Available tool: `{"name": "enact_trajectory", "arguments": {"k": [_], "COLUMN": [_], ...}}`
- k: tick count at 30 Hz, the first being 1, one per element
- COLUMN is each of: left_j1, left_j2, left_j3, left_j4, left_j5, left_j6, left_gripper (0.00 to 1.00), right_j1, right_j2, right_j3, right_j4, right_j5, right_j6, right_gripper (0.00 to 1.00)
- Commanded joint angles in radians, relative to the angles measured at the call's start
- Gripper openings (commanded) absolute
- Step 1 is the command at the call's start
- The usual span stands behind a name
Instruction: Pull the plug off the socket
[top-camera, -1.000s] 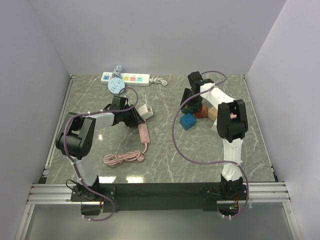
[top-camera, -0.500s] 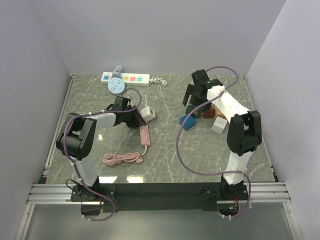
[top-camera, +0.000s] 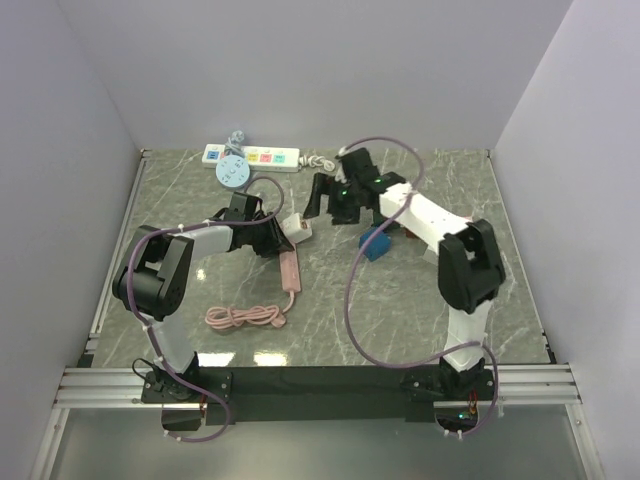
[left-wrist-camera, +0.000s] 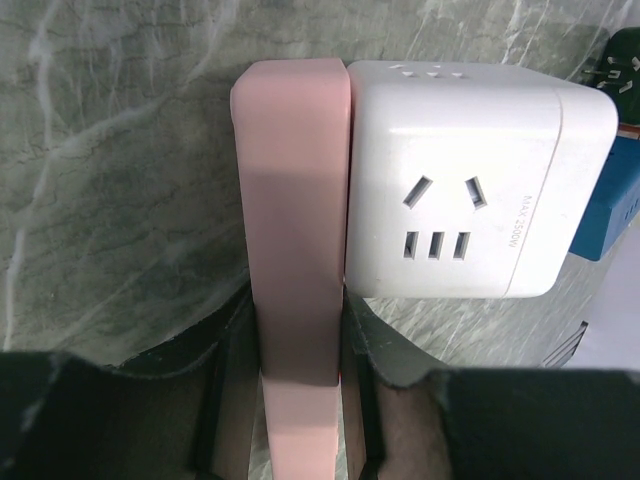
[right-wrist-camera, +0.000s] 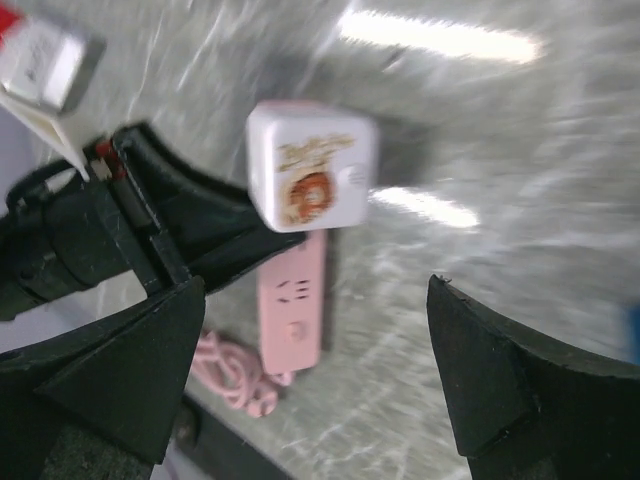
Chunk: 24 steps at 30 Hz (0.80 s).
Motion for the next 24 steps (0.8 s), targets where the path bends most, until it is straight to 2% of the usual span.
{"name": "enact_trajectory", "arguments": {"k": [1,7,15,18,22,24], "left_j1": [-0.010,-0.010,-0.020,-0.023,-0.024,-0.024], "left_j2": [-0.033,-0.040,-0.036,-0.033,-0.034,-0.031], "left_j3": [0.012,-0.002,-0.008,-0.006,-0.008,-0.011], "left_j4": [0.013,0.038,0.061,0.065,0.065,0.065], "left_j5": [0.039,0.065,0.082,0.091,0.088,0.079], "left_j6": [0.019,0.007,-0.007,-0.013,-0.013,-0.012], "left_gripper": [0.00,0.00,0.00,0.00,0.00,0.00], "right_j1": [0.025,0.039,0.076,0.080,0.082,0.080], "right_j2": [0.075,0.159,0.270,0.316,0.334,0.330], "right_j3": [0.025,0.002,0.100,0.142,0.131,0.124], "right_j4": [0.125,0.243,0.187,0.168,0.185,0.176], "right_j5": [-0.180,-0.234,-0.185,-0.185,-0.214,-0.240], "right_j6": [0.051,0.105,0.097,0.097,0.100,0.089], "right_gripper": [0.98,0.98,0.98,0.92,0.78,0.51]}}
